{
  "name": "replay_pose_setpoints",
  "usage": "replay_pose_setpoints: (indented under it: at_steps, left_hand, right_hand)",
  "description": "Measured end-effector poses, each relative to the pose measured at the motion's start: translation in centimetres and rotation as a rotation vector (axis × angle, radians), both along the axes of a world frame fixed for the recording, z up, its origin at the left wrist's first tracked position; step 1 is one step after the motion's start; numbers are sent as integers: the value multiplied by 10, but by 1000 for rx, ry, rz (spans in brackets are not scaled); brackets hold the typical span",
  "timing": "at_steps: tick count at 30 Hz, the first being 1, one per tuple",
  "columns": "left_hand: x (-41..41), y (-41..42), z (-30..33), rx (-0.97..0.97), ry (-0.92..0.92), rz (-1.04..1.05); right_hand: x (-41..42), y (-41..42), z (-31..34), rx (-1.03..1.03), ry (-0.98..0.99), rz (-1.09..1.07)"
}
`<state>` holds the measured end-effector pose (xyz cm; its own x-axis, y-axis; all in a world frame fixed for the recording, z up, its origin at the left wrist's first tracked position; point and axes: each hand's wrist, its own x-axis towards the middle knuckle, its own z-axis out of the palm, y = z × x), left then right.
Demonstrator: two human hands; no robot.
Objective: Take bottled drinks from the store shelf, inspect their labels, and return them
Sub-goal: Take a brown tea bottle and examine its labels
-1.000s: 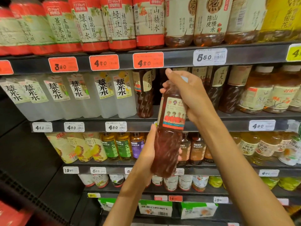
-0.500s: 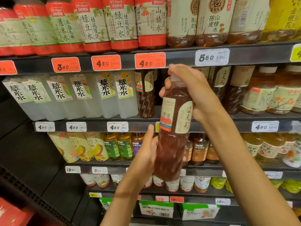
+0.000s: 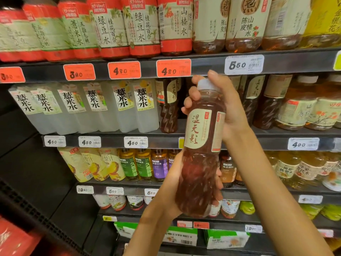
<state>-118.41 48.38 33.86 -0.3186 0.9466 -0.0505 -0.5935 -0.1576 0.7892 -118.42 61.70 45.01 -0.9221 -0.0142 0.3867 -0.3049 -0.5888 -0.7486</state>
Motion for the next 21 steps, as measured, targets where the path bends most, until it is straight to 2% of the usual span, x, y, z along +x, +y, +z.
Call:
replay_pose_setpoints:
  at_steps: [3,6,8,10,12,14,16,18,21]
  left_hand:
    - [-14,-8,-9,-95,117,256]
    - [-17,-4,-10,-158,170,344]
    - [-15,5,-10,-227,147,360]
    - [-13,6,-10,-197,66,295]
    - [-11,0,-9,-90,-26,151]
    - [-9,-4,-9,-15,-104,-10]
    - [-7,-2,-8,-25,-106,-75]
    - [-7,1,-12,-79,-45,-4]
    - [-15,-2,-15,-150,125,285]
  right_hand:
    - [3,3,1,162,-37,-294]
    - [-2,0,-2,297,-61,-626]
    - [-6,-4,-6,344,-93,-721]
    - [-7,-1,-6,391,-107,-678]
    - [-4,6,-4,356,-84,-477]
    - [-1,9,-2,185,-42,-198]
    - [-1,7,-3,14,-29,-30]
    - [-3,6,-4,13,-44,-53]
    - [-2,7,-4,157,-96,-318]
